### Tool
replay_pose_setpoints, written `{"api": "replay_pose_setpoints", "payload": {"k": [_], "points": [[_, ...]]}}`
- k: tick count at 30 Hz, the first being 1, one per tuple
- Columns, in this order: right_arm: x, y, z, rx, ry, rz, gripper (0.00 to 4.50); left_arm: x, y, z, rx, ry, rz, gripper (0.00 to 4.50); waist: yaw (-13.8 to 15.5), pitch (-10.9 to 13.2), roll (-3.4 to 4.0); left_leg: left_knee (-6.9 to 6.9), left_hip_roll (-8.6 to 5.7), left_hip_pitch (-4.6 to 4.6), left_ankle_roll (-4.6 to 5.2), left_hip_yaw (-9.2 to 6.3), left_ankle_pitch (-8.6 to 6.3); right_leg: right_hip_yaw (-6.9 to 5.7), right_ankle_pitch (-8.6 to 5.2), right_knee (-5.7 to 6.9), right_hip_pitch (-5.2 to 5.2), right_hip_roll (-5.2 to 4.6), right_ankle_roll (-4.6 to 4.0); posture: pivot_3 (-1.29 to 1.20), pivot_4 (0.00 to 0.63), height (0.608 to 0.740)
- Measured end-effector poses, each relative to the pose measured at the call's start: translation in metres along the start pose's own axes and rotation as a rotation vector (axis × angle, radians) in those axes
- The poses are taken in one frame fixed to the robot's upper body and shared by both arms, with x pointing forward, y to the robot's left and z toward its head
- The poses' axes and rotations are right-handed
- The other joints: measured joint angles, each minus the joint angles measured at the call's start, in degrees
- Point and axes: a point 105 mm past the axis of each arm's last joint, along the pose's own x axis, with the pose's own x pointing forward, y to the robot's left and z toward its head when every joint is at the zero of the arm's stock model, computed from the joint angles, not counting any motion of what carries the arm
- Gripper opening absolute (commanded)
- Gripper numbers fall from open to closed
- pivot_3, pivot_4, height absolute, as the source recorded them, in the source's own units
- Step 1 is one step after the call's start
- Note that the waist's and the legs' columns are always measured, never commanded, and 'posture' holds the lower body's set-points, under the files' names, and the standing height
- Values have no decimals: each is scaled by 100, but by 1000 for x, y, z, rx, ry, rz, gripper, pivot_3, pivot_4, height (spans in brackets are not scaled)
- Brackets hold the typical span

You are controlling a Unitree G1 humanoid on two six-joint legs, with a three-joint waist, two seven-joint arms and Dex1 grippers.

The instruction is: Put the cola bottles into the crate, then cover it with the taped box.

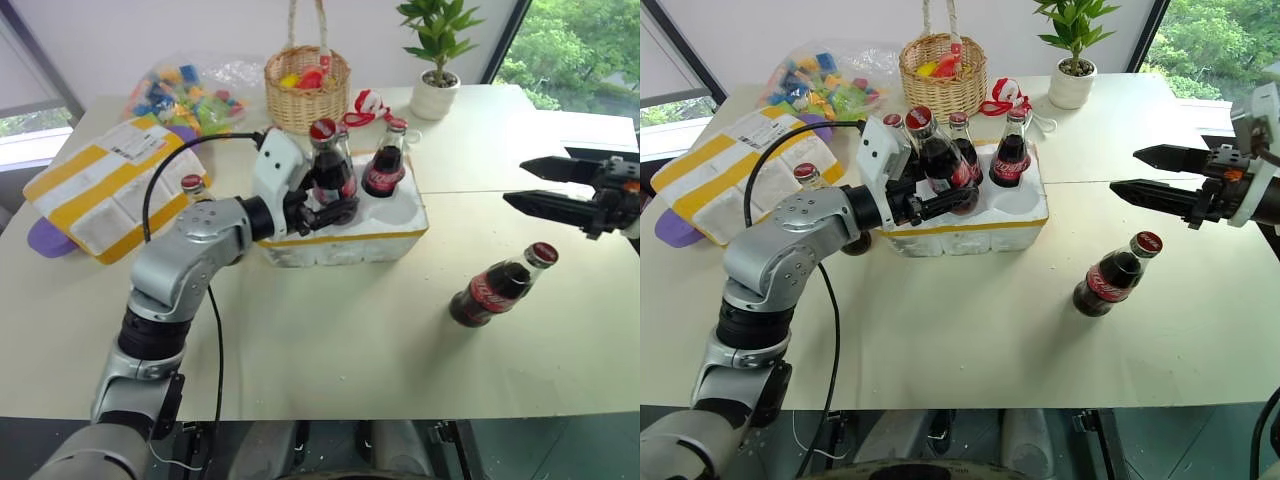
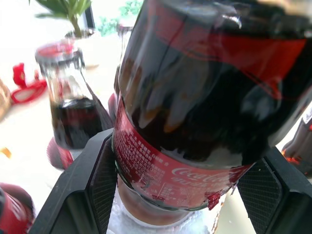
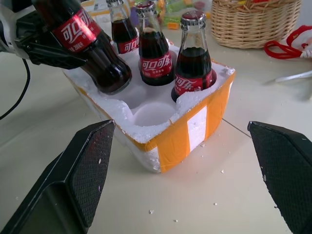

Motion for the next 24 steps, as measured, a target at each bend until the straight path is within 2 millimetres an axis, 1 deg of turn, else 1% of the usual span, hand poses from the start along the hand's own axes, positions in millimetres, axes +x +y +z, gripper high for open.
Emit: {"api": "replay_pose_setpoints", "payload": {"k": [2, 6, 10, 12, 13, 14, 17, 20, 23, 24], "points": [[0, 2, 0, -8, -2, -3, 4500, 3, 3, -9, -14, 29, 11, 2814, -2, 0, 0, -1, 0, 0, -2, 0, 1, 0, 0, 0, -1, 0, 0, 0, 150, 732], [-2, 2, 0, -13, -7, -20, 4500, 6, 5, -15, -20, 42, 9, 2814, -6, 0, 0, -1, 0, 0, -4, 0, 2, 0, 0, 0, -1, 0, 0, 0, 150, 732], [-2, 5, -4, -11, 2, -16, 4500, 10, 1, -23, -21, 72, -14, 2814, -3, 0, 0, 0, 0, 0, -2, 0, 1, 0, 0, 1, 0, 0, 0, 0, 150, 732], [-2, 5, -6, -6, 7, -16, 4500, 10, 1, -22, -19, 72, -20, 3873, -3, 0, 0, 0, 0, 0, -2, 0, 1, 0, 0, 1, 0, 0, 0, 0, 150, 732], [-2, 5, -6, -7, 6, -16, 4500, 9, 0, -21, -17, 70, -30, 4283, -4, 0, 0, 0, 0, 0, -3, 0, 1, 0, 0, 1, 0, 0, 0, 0, 150, 732], [-2, 5, -6, -9, 5, -15, 4500, 9, -1, -19, -10, 66, -41, 4457, -4, -1, 0, 0, 0, 0, -3, 0, 2, 0, 0, 1, 0, 0, 0, 0, 150, 732], [-2, 6, -4, -22, 2, -6, 4500, 5, -2, -14, 23, 64, -57, 4457, -7, -2, 1, 0, 0, 0, 1, 0, -1, 0, 0, 1, 0, 0, 0, 0, 150, 732], [-1, 8, 2, -43, -5, 11, 4500, -4, -2, -9, 31, 63, -74, 4457, -9, -2, 1, 2, 0, 0, 6, 0, -4, 0, 0, 3, 0, 0, 0, 0, 150, 732], [0, 9, 10, -77, -10, 22, 4500, -16, -6, 1, 26, 43, -109, 4457, -11, -2, 2, 2, 0, 0, 6, 0, -4, 0, 0, 3, 0, 0, 0, 0, 150, 732], [1, 9, 12, -85, -11, 28, 4500, -24, -8, 3, 19, 39, -131, 4457, -19, -2, 2, 2, 1, 1, 6, -1, -4, 0, 0, 3, 0, 1, 0, 0, 150, 732]]}}
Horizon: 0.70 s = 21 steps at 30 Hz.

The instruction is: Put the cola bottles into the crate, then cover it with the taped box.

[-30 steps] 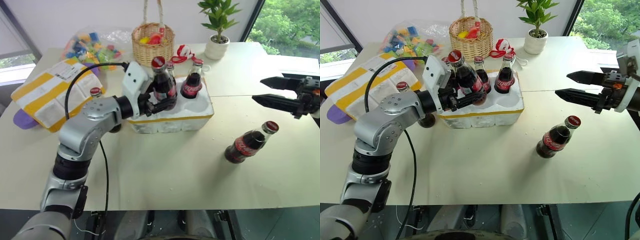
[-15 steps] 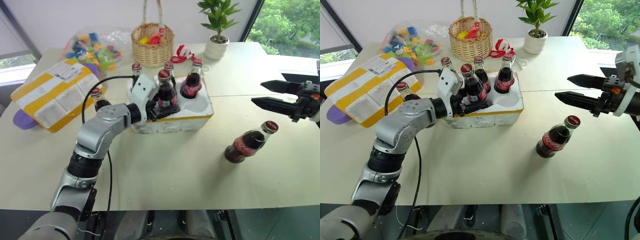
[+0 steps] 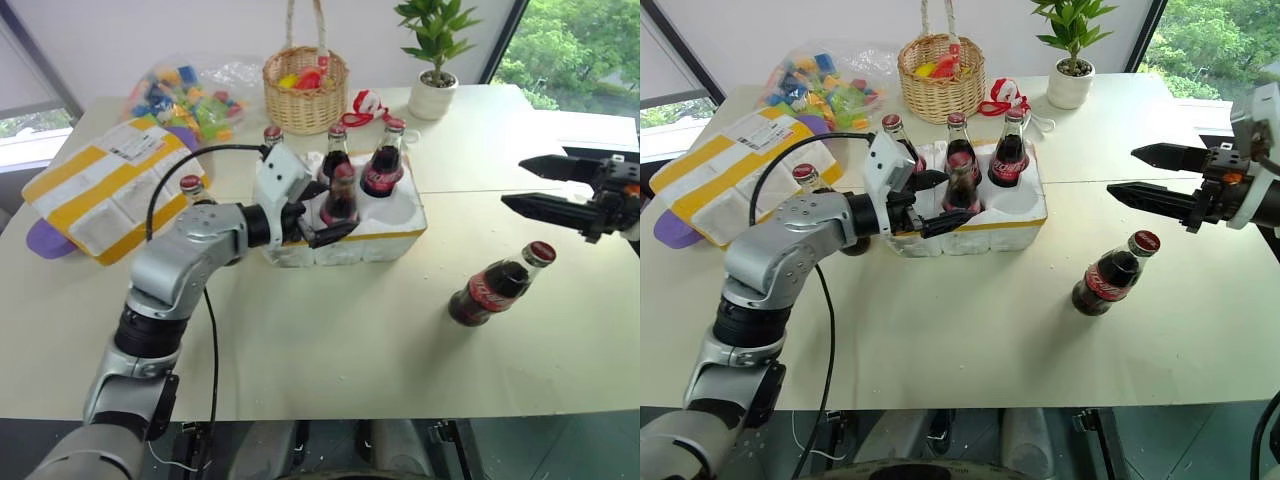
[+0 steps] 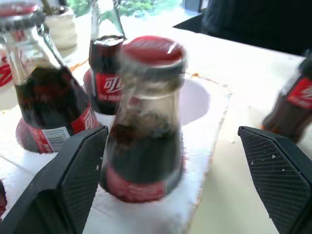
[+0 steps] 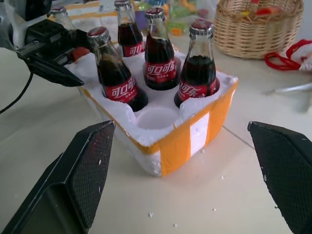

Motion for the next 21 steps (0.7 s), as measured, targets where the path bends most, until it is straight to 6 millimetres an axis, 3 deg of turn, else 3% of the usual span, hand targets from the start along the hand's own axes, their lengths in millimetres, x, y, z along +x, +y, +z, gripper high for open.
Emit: {"api": "replay_pose_setpoints", "payload": {"k": [4, 10, 16, 21], "points": [[3, -3, -3, 9, 12, 10, 4500, -25, -13, 3, -15, 0, -75, 4457, 2, -1, 1, -1, 0, 1, 0, 0, 0, 0, 0, 1, -1, 0, -1, 0, 150, 732], [9, -4, -2, -3, 25, 43, 4500, -82, -27, -1, -39, 47, -121, 4457, -7, -1, 2, -4, 2, 1, 7, 0, -5, 2, -2, 1, -5, 0, -3, 0, 150, 732], [13, -7, -2, -3, 46, 85, 4500, -160, -35, -18, -142, 207, -64, 4457, -18, -2, 4, -14, 3, 1, 8, 1, -6, 3, -13, -4, -8, -3, -24, 0, 150, 732], [17, -9, 2, -22, 56, 104, 4500, -189, -28, -22, -173, 225, 35, 4457, 23, -2, 3, -10, 3, 3, -6, 0, -15, 1, -16, -12, 3, -8, -28, 0, 150, 732]]}}
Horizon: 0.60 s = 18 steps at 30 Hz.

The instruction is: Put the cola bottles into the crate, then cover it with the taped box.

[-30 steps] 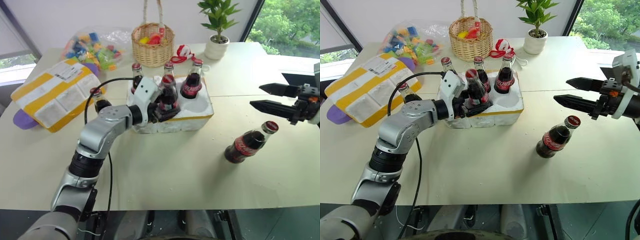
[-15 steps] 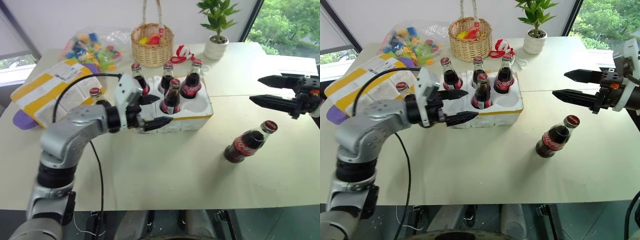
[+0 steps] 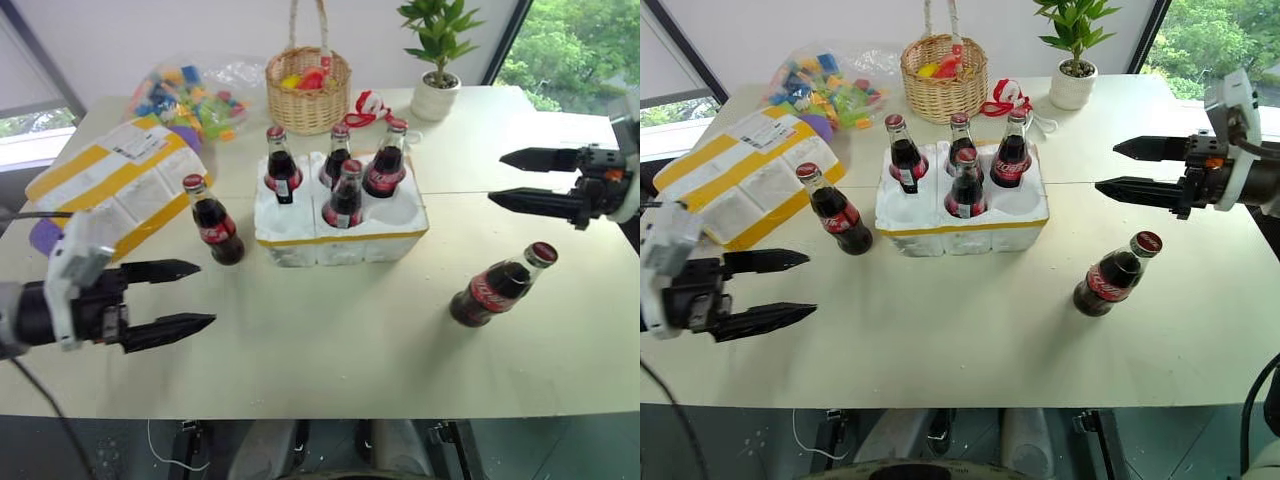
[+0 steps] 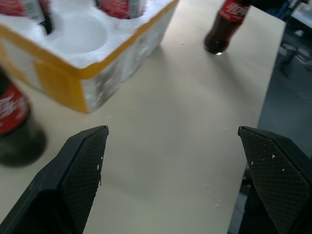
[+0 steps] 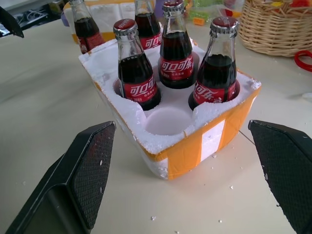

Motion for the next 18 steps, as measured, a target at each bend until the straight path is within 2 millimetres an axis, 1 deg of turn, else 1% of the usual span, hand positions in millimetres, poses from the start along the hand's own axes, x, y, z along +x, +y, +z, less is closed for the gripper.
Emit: {"api": "replay_pose_setpoints", "payload": {"k": [3, 6, 10, 13, 16, 18], "points": [[2, -2, 1, -4, 3, 6, 4500, -8, 16, 1, 17, -27, 94, 4457, -24, -1, -1, -2, 0, 0, -1, 1, -1, 0, 0, -1, -3, 0, 1, 0, 150, 732], [5, -3, -2, 9, 3, 10, 4500, -6, 38, 0, 28, -67, 204, 4457, -18, -2, 2, -7, 0, 1, -2, 1, 0, 1, 2, 4, -7, 0, 3, 0, 150, 732], [7, -3, 1, 1, -1, 17, 4500, 9, 64, -11, 7, -87, 296, 4457, -21, -1, 0, -9, -1, 0, -2, 1, -1, 1, 12, 6, -10, 0, 22, 0, 150, 732], [7, -3, 1, 4, 0, 17, 4500, 23, 81, -15, 1, -99, 325, 4457, -10, -1, 0, -10, -1, -2, -3, 1, 0, 0, 13, 7, -14, 1, 23, 0, 150, 732], [6, -2, 2, -1, 0, 20, 4500, 38, 88, -18, 6, -104, 310, 4457, -18, -1, -1, -10, -2, -3, -2, 1, -1, 1, 14, 7, -16, 1, 24, 0, 150, 732], [5, -1, 3, 2, 3, 20, 4500, 44, 92, -19, 9, -105, 300, 4457, -20, -1, -2, -11, -2, -4, -1, 2, -1, 1, 14, 7, -17, 1, 24, 0, 150, 732]]}}
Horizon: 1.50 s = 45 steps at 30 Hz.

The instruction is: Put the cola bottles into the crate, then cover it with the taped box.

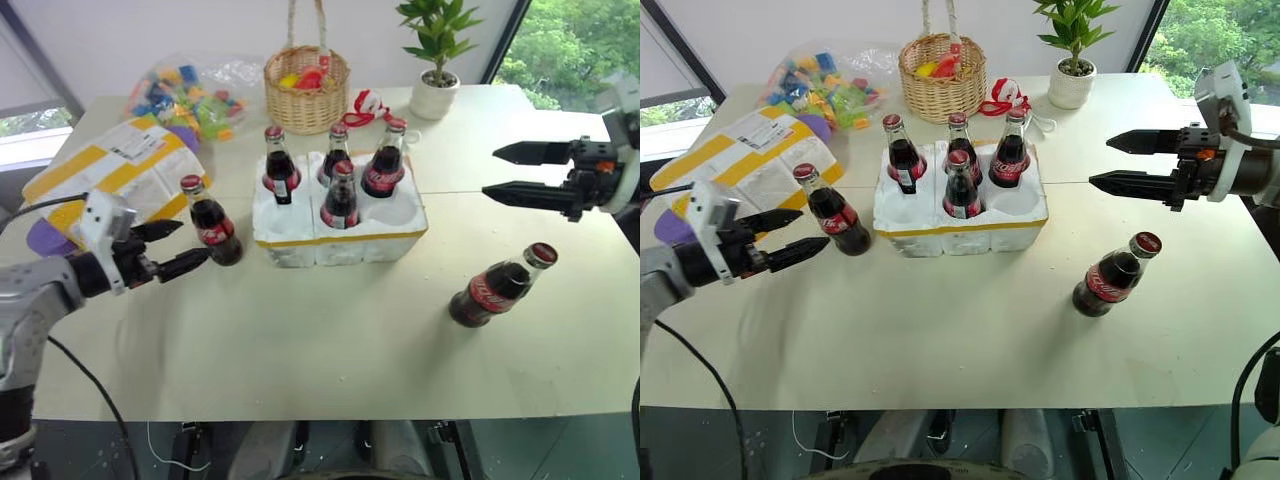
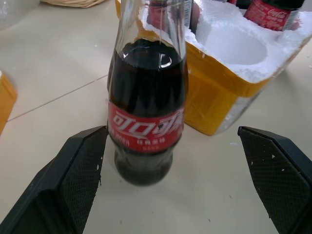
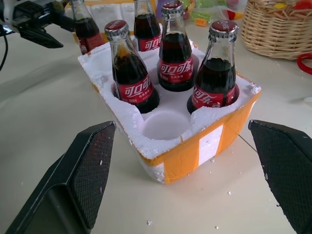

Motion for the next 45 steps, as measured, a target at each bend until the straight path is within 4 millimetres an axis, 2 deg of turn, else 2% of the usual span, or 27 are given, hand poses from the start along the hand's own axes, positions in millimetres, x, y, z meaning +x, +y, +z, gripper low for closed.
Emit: {"api": "replay_pose_setpoints", "payload": {"k": [7, 15, 18, 20, 25, 29, 33, 35, 37, 39, 41, 45], "points": [[-1, 9, 3, -11, 14, 19, 4500, 17, 8, -1, 21, -3, -21, 4457, -3, 0, 1, -1, 0, 0, 0, 0, 0, 0, 0, 1, -2, 0, 0, 0, 150, 732], [-1, 12, 5, -13, 8, 17, 4500, 36, 14, -11, -35, -12, -25, 4457, 2, 0, 0, 2, 0, 0, 8, 0, 5, 0, 1, 2, 0, 0, 1, 0, 150, 732], [-1, 12, 5, -8, 5, 16, 4500, 38, 18, -13, -40, -14, -10, 3643, -3, 0, 0, 0, -1, 0, 11, 0, 7, 0, 1, 2, -2, 0, 2, 0, 150, 732], [-1, 12, 5, -6, 5, 12, 4500, 39, 20, -11, -38, -16, -2, 2743, -9, 0, 0, 0, 0, 0, 12, 0, 8, 0, 1, 3, -3, 0, 2, 0, 150, 732], [0, 12, 5, -4, 1, 10, 4500, 35, 15, -8, -53, 7, -49, 2745, -5, 2, -4, 1, 0, -7, 13, 0, 8, 0, 1, 2, -8, 0, 1, 0, 150, 732], [-1, 12, 3, 1, 4, 4, 4500, 20, -1, 15, -40, 34, -202, 2745, -11, 6, -10, 9, 0, -43, 10, 0, 11, 0, 1, 11, -44, 1, 2, 0, 150, 732], [-1, 11, 0, 11, 9, 0, 4500, 12, -9, 69, 59, -20, -309, 2745, 14, 7, -11, 23, -2, -59, 2, -6, 18, -6, 3, 13, -49, 3, 1, 0, 150, 732], [-1, 11, 0, 11, 7, -7, 4500, 13, -16, 100, 132, -78, -365, 2745, 9, 7, -11, 27, -4, -58, -2, -5, 20, -6, 4, 12, -46, 2, 2, 0, 150, 732], [-3, 10, -1, 12, 2, -21, 4500, 20, -25, 119, 181, -106, -432, 2745, 3, 6, -10, 27, -5, -57, -11, -2, 26, -5, 4, 12, -44, 1, 2, 0, 150, 732], [-5, 9, -2, 17, -2, -35, 4500, 33, -34, 125, 194, -112, -501, 2745, -2, 6, -10, 26, -5, -57, -14, -1, 29, -5, 4, 13, -45, 3, 3, 0, 150, 732], [-6, 9, -4, 20, -2, -46, 4500, 50, -37, 122, 191, -99, -542, 2745, -4, 6, -11, 26, -4, -58, -17, -1, 32, -5, 4, 15, -46, 4, 3, 0, 150, 732], [-9, 10, -6, 27, -13, -67, 4500, 81, -29, 108, 173, -52, -532, 2745, -42, 7, -13, 25, -3, -59, -17, 2, 33, -2, 5, 18, -51, 5, 4, 0, 150, 732]]}}
